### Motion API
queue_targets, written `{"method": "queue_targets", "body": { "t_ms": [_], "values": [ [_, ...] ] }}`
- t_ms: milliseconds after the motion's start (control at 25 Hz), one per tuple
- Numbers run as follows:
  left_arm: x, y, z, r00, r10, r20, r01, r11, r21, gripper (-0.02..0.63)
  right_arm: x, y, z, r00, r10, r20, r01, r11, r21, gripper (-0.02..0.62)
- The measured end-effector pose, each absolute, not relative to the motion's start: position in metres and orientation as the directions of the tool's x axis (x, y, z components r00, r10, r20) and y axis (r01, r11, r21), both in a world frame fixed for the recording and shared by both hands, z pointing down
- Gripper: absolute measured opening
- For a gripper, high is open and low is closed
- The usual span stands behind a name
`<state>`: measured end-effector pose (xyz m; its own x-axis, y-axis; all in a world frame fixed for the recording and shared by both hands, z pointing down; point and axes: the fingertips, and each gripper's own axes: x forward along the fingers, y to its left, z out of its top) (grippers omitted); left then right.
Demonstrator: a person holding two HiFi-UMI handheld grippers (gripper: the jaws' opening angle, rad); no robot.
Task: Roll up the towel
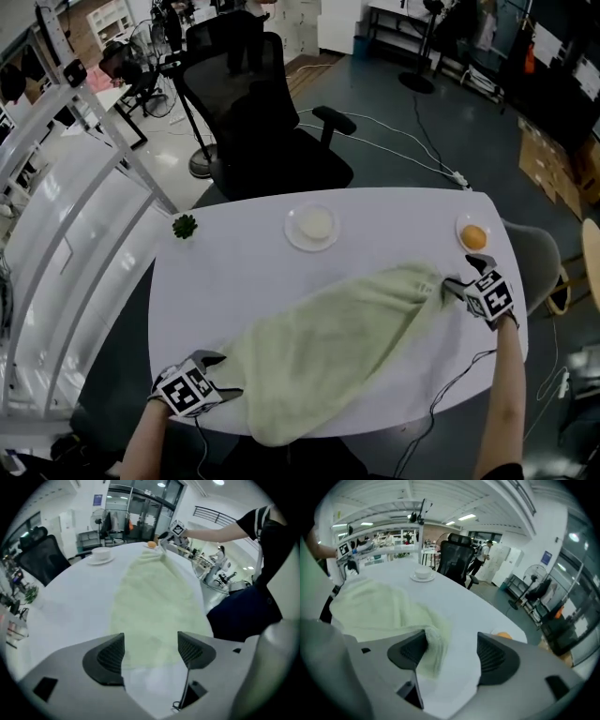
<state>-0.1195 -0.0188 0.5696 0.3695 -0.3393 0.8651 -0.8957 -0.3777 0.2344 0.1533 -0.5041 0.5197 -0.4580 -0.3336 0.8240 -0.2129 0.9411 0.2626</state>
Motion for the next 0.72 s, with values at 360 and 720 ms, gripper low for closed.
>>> {"method": "queue_targets", "body": {
  "t_ms": [360,720],
  "values": [
    [-0.169,-0.034,0.606,0.288,-0.376,0.881,-0.943,-0.269,0.194,0.39,0.289,-0.463,0.582,-0.078,-0.231,0.97,-0.061,0.972,0.227,0.328],
    [-0.179,-0.044,0.589,0.358,-0.388,0.849,-0.871,-0.468,0.153,0.394,0.346,-0.378,0.542,-0.138,-0.446,0.885,-0.407,0.84,0.359,0.394]
  ]
}}
